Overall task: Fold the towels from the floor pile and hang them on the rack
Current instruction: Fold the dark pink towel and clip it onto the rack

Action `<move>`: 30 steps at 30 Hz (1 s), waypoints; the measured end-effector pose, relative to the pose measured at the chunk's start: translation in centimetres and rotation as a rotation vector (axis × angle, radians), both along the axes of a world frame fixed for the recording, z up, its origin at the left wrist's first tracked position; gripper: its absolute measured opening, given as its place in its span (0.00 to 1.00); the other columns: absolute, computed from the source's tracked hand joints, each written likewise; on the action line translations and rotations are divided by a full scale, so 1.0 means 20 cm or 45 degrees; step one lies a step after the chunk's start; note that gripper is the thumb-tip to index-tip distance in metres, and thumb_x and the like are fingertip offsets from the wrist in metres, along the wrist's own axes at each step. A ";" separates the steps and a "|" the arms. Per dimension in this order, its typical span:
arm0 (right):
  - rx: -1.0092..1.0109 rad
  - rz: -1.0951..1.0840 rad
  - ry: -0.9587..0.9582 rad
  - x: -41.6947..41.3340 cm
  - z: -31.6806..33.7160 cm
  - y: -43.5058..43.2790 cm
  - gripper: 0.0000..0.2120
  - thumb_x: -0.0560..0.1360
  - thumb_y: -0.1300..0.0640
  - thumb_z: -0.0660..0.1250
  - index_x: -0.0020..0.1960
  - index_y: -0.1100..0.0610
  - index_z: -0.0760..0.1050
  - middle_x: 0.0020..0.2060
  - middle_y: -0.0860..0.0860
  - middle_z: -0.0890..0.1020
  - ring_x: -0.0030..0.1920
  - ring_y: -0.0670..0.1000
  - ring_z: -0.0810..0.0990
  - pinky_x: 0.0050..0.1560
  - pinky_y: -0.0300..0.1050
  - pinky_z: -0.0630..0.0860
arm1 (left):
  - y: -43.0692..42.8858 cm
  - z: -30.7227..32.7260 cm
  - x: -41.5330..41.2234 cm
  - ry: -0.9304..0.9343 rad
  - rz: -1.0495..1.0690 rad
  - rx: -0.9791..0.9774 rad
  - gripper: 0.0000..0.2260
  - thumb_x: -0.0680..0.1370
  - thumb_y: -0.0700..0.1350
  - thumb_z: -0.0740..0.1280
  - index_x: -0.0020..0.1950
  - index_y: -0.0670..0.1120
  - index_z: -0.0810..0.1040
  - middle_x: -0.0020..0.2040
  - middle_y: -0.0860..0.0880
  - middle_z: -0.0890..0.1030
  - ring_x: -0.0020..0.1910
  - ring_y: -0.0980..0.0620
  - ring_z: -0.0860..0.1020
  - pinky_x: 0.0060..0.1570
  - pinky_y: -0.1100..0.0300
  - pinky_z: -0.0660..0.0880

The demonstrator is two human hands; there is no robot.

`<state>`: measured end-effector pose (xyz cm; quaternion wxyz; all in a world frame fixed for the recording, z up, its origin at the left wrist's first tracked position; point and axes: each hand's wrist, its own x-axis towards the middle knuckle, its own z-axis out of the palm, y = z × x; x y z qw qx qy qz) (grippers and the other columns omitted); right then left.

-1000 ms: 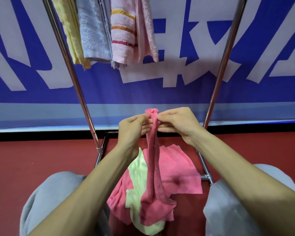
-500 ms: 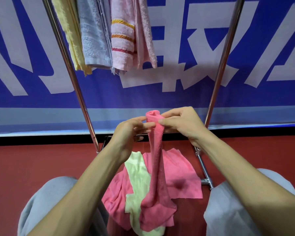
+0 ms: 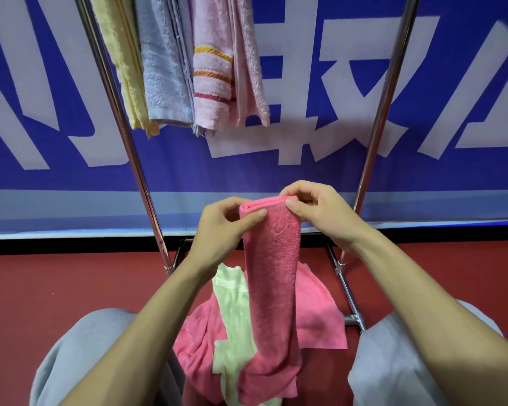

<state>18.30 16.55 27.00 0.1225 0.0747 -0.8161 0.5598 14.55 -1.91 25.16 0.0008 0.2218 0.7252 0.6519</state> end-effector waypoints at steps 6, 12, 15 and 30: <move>-0.045 -0.179 0.037 -0.01 -0.01 0.01 0.06 0.74 0.66 0.68 0.47 0.58 0.81 0.40 0.52 0.82 0.40 0.47 0.80 0.44 0.45 0.80 | 0.03 -0.01 -0.01 -0.123 -0.052 0.132 0.02 0.75 0.42 0.70 0.43 0.45 0.82 0.38 0.53 0.83 0.40 0.58 0.80 0.43 0.59 0.78; -0.044 -0.256 0.055 0.00 0.03 -0.01 0.09 0.72 0.69 0.69 0.51 0.61 0.82 0.40 0.51 0.83 0.40 0.44 0.80 0.42 0.39 0.80 | 0.06 0.03 0.01 -0.119 0.011 0.084 0.03 0.77 0.40 0.67 0.44 0.42 0.78 0.36 0.51 0.80 0.33 0.61 0.78 0.35 0.67 0.75; -0.125 -0.284 0.096 -0.02 0.09 -0.02 0.10 0.72 0.70 0.68 0.53 0.65 0.80 0.40 0.52 0.82 0.36 0.38 0.80 0.39 0.33 0.77 | 0.06 0.13 -0.03 -0.007 0.024 0.012 0.01 0.76 0.41 0.69 0.45 0.46 0.80 0.38 0.52 0.82 0.36 0.61 0.79 0.39 0.65 0.77; 0.016 -0.374 0.738 0.01 1.15 -0.12 0.04 0.74 0.60 0.70 0.48 0.55 0.80 0.40 0.47 0.82 0.43 0.46 0.80 0.49 0.47 0.80 | 0.05 1.20 -0.03 0.645 0.216 0.133 0.06 0.78 0.44 0.66 0.44 0.43 0.78 0.41 0.45 0.81 0.39 0.52 0.77 0.44 0.52 0.74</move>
